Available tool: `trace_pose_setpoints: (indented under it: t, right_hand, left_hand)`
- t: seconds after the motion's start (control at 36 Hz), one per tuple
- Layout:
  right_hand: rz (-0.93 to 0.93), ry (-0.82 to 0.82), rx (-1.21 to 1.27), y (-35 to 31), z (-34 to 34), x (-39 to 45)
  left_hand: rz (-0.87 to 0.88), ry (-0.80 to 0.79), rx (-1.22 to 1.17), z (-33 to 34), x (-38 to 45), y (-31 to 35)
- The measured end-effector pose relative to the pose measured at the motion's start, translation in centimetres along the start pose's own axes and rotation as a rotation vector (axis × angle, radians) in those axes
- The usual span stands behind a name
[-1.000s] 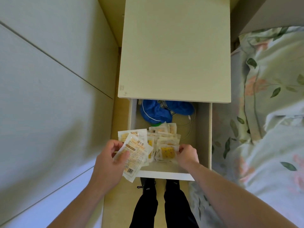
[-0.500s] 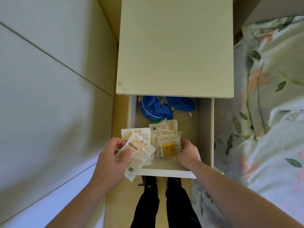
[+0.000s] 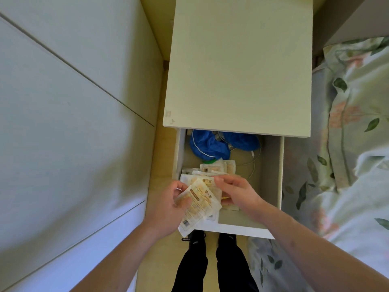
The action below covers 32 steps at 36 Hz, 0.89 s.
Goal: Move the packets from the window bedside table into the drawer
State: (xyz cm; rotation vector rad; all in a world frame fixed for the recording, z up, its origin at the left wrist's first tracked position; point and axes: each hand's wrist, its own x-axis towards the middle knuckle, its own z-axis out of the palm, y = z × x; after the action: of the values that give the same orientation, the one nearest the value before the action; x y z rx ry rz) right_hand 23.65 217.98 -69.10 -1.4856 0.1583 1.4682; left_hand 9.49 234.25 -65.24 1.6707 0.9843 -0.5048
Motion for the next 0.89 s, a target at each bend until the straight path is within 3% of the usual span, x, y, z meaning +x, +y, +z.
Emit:
trace_pose_setpoints:
  t: [0.11, 0.28, 0.39, 0.53, 0.67, 0.81, 0.89]
  right_hand:
    - [0.038, -0.001, -0.097, 0.9, 0.6, 1.0]
    - [0.064, 0.276, -0.092, 3.0, -0.1, 3.3]
    - [0.084, 0.309, -0.228, 3.8, 0.9, 4.7]
    - [0.081, 0.281, -0.418, 4.2, 3.6, 6.0]
    - [0.036, 0.343, -0.392, 5.4, 4.2, 7.1]
    - [0.105, 0.231, -0.299, 6.0, 2.9, 7.1]
    - [0.119, 0.276, -0.295, 5.7, 1.6, 6.8]
  left_hand:
    - [-0.041, 0.001, -0.039, 0.0, -0.3, -0.2]
    - [-0.12, 0.234, -0.14, -0.7, -0.3, -2.5]
    - [-0.122, 0.366, -0.179, -1.4, -0.4, -3.7]
    - [-0.101, 0.346, -0.183, -1.6, -0.4, -4.3]
    - [-0.033, 0.267, -0.079, -1.0, 0.0, -4.0]
    - [0.025, 0.19, 0.089, 0.3, 1.1, -2.9]
    - [0.049, 0.203, 0.229, 1.1, 1.9, -2.3]
